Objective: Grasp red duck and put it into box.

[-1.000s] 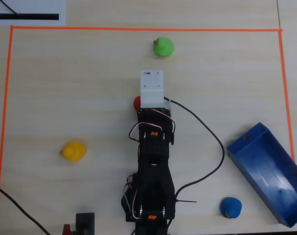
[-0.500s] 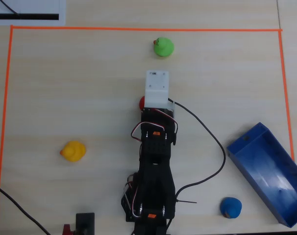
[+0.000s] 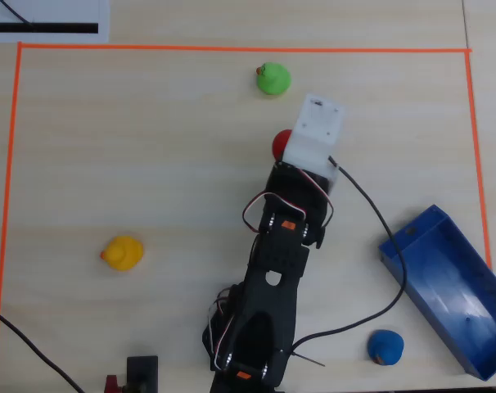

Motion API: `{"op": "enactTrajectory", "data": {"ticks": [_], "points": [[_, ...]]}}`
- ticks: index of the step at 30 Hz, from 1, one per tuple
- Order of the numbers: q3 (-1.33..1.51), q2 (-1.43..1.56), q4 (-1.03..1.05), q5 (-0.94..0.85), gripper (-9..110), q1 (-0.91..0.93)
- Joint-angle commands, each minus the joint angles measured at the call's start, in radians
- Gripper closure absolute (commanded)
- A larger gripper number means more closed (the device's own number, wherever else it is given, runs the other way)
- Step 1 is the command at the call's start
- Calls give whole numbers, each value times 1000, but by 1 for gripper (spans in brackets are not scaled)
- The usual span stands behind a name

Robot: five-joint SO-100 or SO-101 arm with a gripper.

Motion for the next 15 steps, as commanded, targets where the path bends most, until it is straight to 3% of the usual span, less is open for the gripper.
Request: {"op": "enactTrajectory", "data": {"ticks": [1, 15], "points": [[-143, -32, 6, -25, 101, 204], [-591, -360, 244, -89, 101, 948]]}}
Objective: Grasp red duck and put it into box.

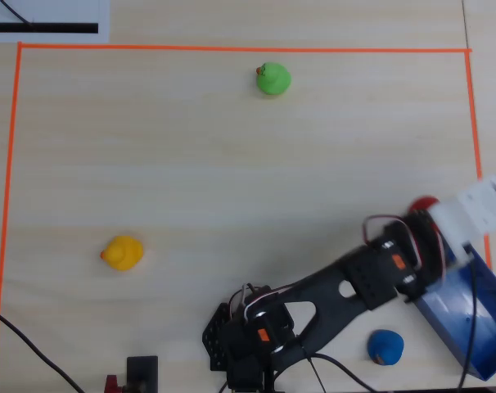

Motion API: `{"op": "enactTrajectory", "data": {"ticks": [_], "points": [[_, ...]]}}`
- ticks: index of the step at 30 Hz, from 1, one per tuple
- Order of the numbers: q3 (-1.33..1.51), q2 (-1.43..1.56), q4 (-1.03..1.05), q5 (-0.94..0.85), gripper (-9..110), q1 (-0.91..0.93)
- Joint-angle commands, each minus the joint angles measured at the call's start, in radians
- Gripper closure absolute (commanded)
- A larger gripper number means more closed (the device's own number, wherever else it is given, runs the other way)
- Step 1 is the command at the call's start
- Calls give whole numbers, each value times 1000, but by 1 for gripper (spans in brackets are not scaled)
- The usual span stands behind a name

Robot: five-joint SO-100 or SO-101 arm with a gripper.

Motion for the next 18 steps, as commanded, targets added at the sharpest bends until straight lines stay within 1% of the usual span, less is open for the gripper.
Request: {"op": "enactTrajectory", "data": {"ticks": [1, 4, 7, 18], "points": [[-117, -31, 31, -31, 101, 184], [-129, -71, 35, -55, 101, 253], [-133, -133, 6, -63, 101, 284], [-198, -388, -167, -55, 101, 275]]}}
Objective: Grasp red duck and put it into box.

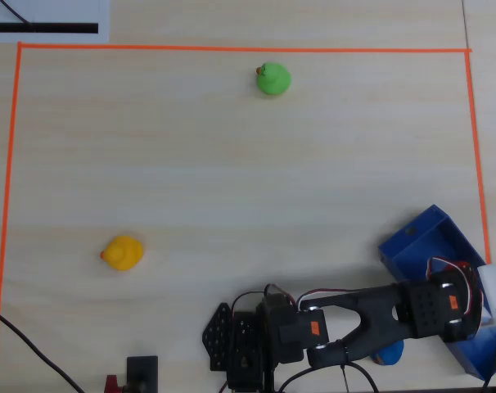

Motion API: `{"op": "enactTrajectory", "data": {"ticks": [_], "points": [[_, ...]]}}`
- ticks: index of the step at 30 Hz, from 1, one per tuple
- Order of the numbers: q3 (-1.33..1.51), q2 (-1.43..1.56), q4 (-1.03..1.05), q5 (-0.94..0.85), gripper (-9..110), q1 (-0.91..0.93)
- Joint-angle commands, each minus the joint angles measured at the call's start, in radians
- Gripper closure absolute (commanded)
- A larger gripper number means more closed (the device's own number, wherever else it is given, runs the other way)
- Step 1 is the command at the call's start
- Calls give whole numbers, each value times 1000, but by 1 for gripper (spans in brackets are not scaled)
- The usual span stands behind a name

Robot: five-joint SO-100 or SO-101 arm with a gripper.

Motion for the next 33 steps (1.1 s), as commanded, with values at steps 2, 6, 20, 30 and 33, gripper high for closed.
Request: {"op": "enactTrajectory", "data": {"ticks": [2, 6, 20, 30, 33], "points": [[-69, -60, -114, 5, 101, -12], [-66, -132, -215, -8, 100, -18], [-100, -17, 43, -49, 82, -3], [-91, 190, 106, 123, 88, -66], [-60, 308, 163, 184, 91, -192]]}}
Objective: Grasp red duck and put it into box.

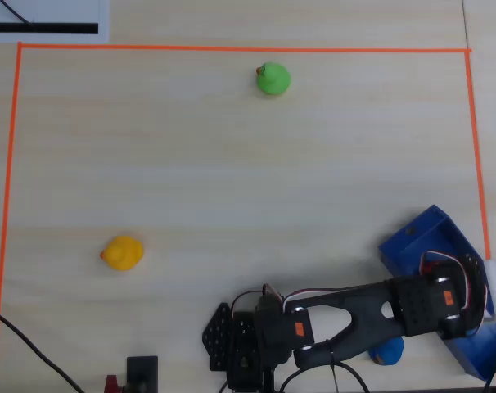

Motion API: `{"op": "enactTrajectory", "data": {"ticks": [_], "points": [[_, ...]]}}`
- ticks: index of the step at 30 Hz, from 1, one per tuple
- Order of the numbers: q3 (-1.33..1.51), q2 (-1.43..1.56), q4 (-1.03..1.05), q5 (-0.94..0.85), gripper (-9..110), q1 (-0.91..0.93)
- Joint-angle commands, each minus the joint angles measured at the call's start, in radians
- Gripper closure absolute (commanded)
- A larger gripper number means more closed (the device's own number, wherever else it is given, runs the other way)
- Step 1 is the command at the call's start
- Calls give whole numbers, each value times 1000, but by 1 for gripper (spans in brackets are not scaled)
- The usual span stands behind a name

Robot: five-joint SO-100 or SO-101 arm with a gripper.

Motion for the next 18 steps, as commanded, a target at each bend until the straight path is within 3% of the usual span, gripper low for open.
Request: {"op": "enactTrajectory", "data": {"ticks": [1, 7, 11, 18], "points": [[11, 196, 66, 72, 93, -183], [284, 543, 160, 71, 100, -669], [568, 793, 209, -40, 101, -982], [1068, 1117, 169, -163, 101, -1296]]}}
